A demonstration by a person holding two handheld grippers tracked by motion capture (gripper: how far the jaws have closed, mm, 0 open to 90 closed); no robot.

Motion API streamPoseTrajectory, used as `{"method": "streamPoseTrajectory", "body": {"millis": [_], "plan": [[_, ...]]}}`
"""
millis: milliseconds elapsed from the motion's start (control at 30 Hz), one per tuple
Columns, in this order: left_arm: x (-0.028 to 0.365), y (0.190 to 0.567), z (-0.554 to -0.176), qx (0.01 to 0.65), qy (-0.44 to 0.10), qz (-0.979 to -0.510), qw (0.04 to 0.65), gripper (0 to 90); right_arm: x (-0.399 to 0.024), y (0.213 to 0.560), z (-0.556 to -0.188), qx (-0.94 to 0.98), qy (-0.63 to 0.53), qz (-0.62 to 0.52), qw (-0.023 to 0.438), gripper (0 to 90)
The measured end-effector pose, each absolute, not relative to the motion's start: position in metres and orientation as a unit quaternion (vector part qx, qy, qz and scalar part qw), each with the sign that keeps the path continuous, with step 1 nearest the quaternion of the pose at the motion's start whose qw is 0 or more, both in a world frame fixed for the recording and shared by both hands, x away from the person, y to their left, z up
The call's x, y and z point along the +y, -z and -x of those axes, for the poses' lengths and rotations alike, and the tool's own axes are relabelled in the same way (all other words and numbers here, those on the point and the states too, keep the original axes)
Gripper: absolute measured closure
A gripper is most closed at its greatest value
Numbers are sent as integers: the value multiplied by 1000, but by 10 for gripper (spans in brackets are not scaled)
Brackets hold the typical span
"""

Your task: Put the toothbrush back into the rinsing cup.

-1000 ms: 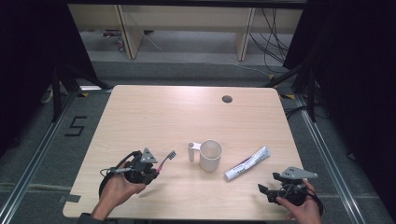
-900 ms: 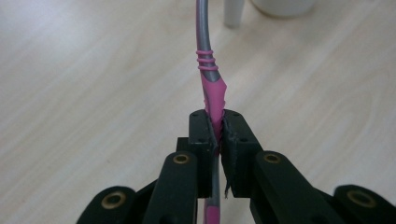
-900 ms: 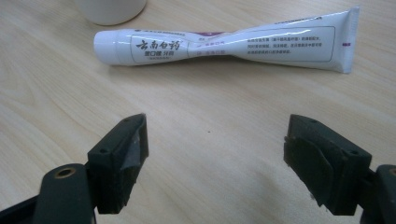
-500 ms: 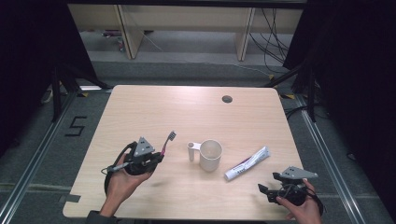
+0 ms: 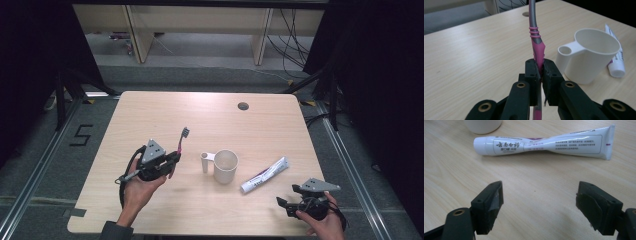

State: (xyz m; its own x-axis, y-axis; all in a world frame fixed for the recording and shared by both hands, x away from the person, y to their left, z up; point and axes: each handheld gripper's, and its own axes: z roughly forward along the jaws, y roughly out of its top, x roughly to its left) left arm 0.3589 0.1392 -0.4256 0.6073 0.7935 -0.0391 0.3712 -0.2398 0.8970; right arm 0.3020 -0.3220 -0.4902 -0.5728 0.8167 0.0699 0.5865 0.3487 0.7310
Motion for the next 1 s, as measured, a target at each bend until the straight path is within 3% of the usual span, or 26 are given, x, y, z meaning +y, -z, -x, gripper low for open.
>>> {"method": "streamPoseTrajectory", "body": {"millis": [433,1000], "plan": [[125,417,-361,368,-239,-712,548,826,-322,491,-302,805,-372,-435,157,225],[99,403,-370,348,-240,-698,578,826,-322,490,-303,805,-371,-434,161,225]]}}
